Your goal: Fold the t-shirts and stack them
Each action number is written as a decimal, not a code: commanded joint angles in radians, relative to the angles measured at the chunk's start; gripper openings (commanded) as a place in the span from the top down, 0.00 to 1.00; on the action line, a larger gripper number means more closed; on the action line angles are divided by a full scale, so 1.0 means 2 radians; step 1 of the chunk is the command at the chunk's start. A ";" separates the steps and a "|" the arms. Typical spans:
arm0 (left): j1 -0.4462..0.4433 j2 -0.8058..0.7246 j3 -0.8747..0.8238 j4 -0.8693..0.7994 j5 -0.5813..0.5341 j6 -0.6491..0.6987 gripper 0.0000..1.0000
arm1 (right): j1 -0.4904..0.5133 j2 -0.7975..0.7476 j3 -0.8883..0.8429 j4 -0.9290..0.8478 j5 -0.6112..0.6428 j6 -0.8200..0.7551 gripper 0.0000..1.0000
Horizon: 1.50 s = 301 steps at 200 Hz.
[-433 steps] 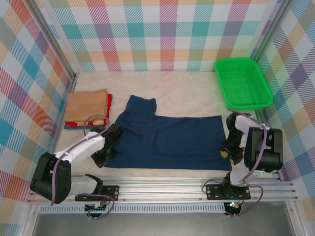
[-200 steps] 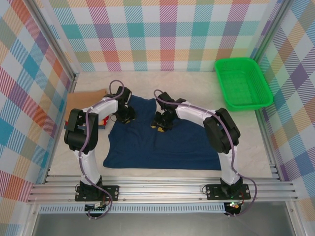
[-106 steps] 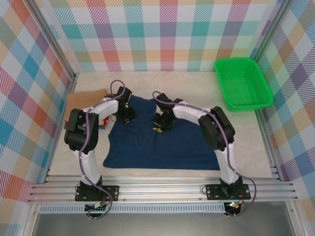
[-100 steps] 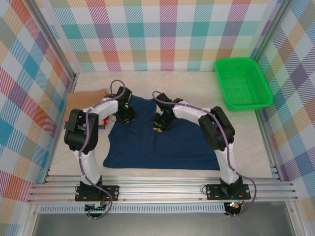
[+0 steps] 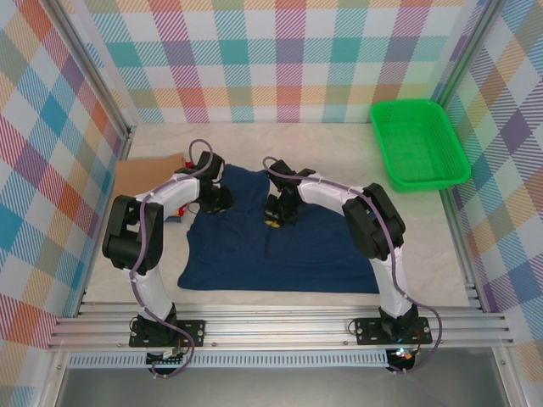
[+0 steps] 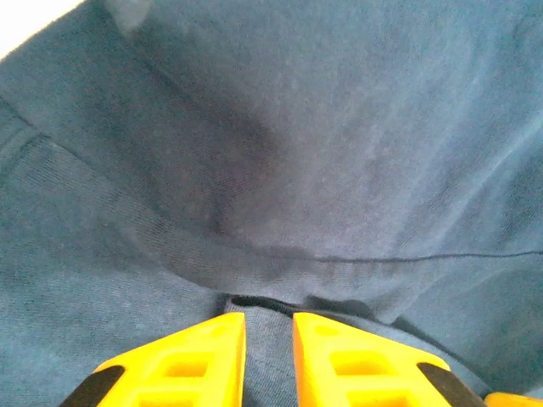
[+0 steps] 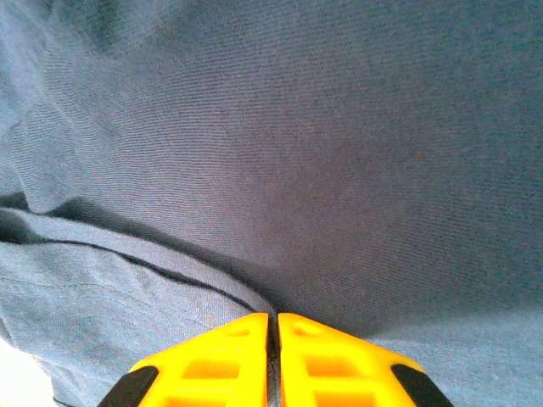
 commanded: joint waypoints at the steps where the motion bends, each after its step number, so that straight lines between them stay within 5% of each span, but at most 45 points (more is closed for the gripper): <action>1: -0.005 0.018 -0.001 -0.011 -0.002 0.017 0.79 | -0.002 0.004 0.009 -0.014 0.001 -0.002 0.90; 92: -0.018 0.040 0.012 -0.013 -0.023 0.030 0.80 | -0.002 0.006 0.010 -0.017 -0.001 -0.002 0.90; 155: -0.026 0.022 0.040 -0.028 -0.052 0.033 1.00 | -0.002 0.005 0.006 -0.018 -0.002 -0.004 0.90; 245: -0.030 0.020 0.053 -0.039 -0.065 0.036 1.00 | -0.003 -0.007 0.001 -0.040 0.023 0.002 0.90; 263: -0.030 0.029 0.061 -0.046 -0.068 0.036 1.00 | -0.003 -0.004 -0.001 -0.037 0.016 0.003 0.77; 281: -0.030 0.028 0.076 -0.061 -0.087 0.030 0.76 | -0.005 -0.020 -0.003 -0.051 0.040 0.000 0.61; 301: -0.025 0.017 0.107 -0.073 -0.108 0.013 0.56 | -0.028 -0.074 -0.026 -0.057 0.083 -0.011 0.58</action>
